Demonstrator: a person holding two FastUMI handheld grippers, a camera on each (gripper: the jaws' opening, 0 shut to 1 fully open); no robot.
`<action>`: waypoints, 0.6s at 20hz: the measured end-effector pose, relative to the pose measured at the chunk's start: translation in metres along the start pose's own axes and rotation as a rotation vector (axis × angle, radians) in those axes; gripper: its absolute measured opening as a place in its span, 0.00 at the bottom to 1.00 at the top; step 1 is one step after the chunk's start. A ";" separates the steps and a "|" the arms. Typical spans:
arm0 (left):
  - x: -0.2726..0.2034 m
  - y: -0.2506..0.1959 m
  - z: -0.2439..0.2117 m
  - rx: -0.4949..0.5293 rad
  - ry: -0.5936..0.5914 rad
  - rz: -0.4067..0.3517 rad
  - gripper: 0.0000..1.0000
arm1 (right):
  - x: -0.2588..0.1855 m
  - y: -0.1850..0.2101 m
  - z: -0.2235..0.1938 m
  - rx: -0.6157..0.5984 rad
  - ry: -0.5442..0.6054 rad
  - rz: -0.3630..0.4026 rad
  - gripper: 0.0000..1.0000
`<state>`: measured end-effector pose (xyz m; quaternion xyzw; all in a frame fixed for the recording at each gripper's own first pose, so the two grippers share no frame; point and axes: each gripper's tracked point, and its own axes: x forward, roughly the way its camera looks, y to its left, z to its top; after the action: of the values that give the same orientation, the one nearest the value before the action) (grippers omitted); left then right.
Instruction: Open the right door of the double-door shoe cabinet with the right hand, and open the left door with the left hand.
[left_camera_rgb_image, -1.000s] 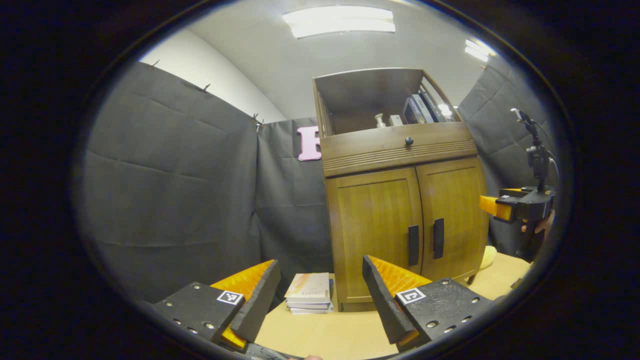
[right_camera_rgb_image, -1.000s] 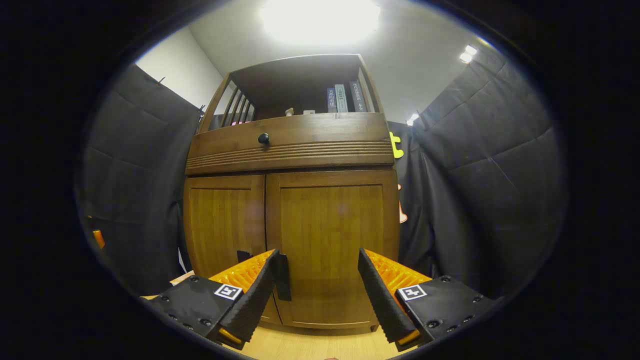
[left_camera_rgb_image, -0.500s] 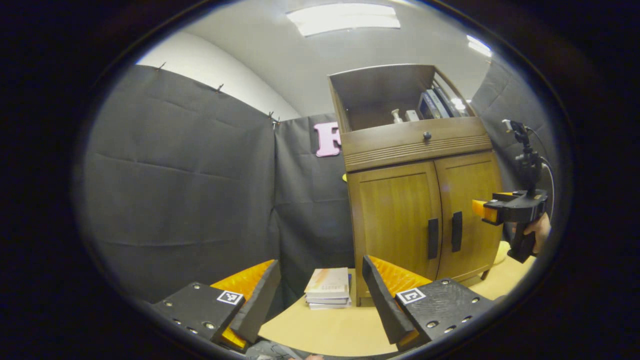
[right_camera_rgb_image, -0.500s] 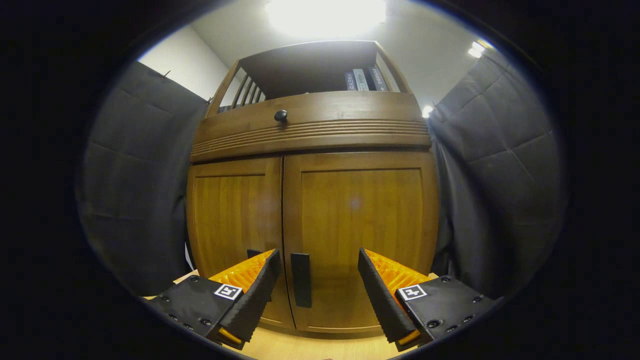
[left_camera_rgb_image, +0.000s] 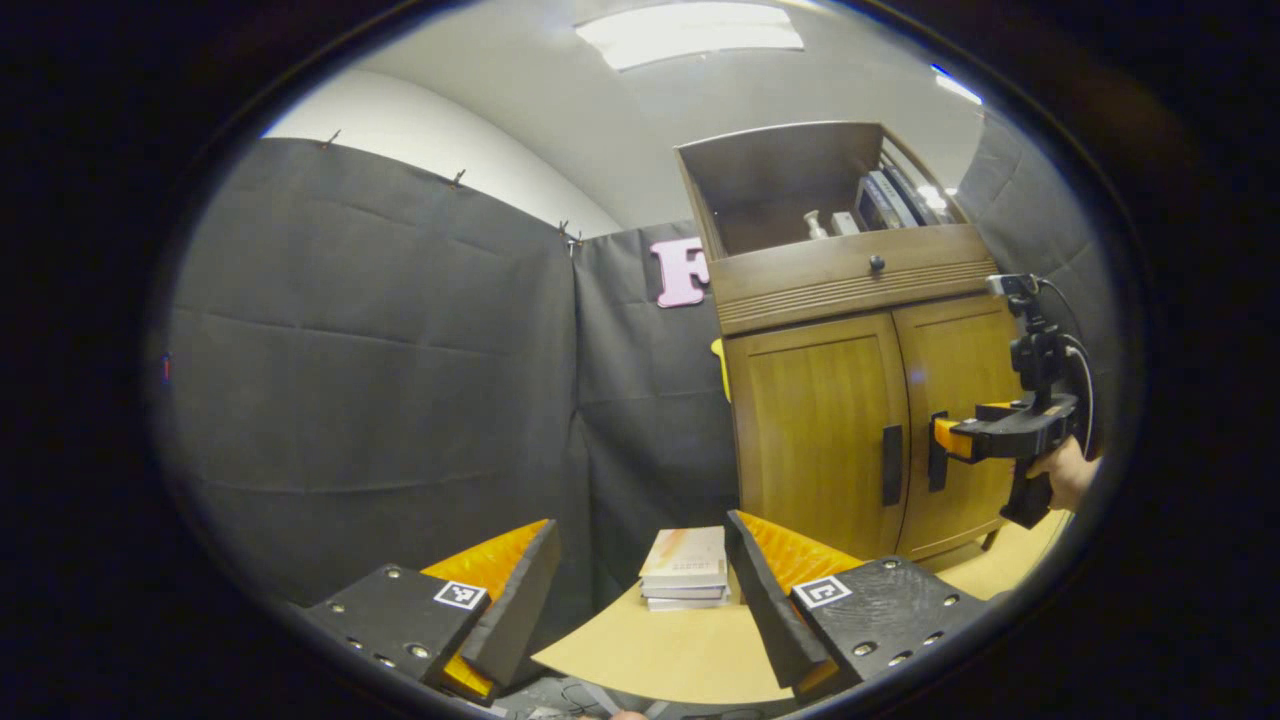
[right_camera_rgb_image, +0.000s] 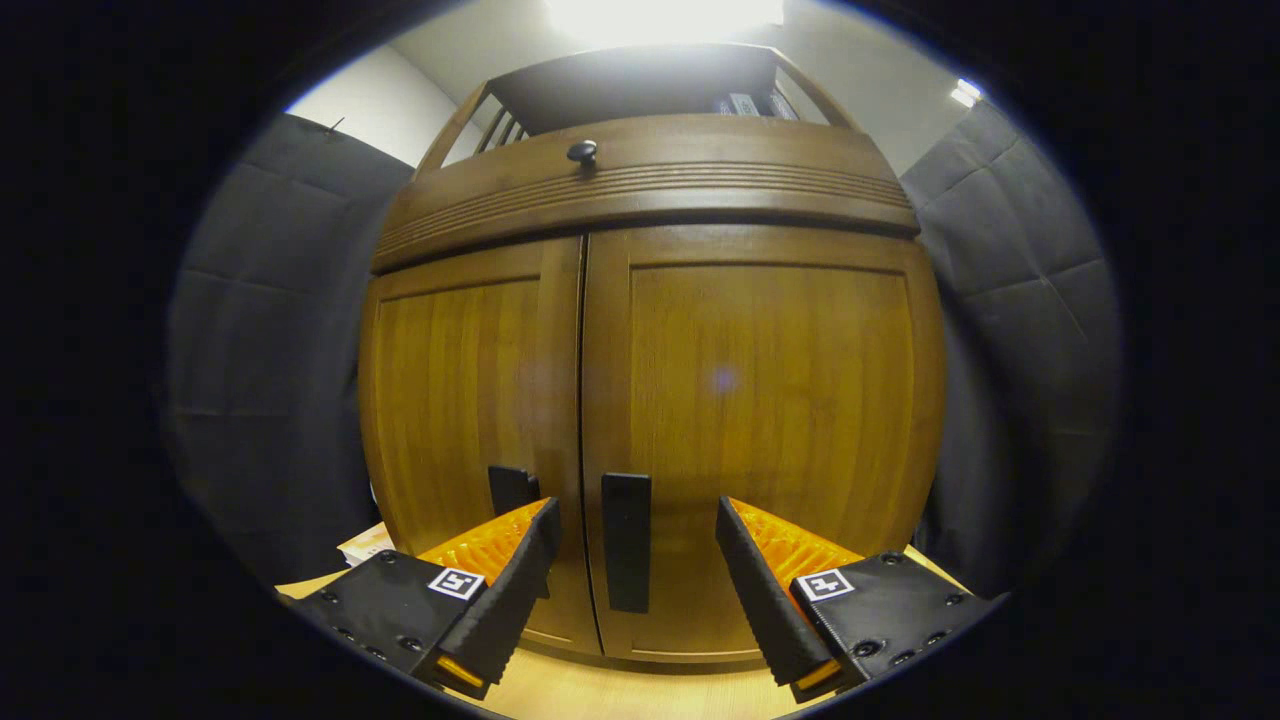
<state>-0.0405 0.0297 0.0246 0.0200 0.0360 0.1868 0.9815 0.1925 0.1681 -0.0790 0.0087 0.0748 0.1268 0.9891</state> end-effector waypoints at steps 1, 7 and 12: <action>-0.001 0.001 0.000 0.001 0.004 0.007 0.95 | 0.005 0.000 -0.006 0.001 0.013 -0.004 0.97; -0.002 0.004 0.000 0.008 0.019 0.044 0.95 | 0.033 0.006 -0.030 0.045 0.074 0.002 0.80; -0.001 0.004 0.000 0.008 0.027 0.050 0.95 | 0.041 0.008 -0.042 0.047 0.098 -0.018 0.50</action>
<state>-0.0432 0.0328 0.0253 0.0223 0.0493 0.2111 0.9760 0.2231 0.1860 -0.1257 0.0252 0.1262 0.1163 0.9848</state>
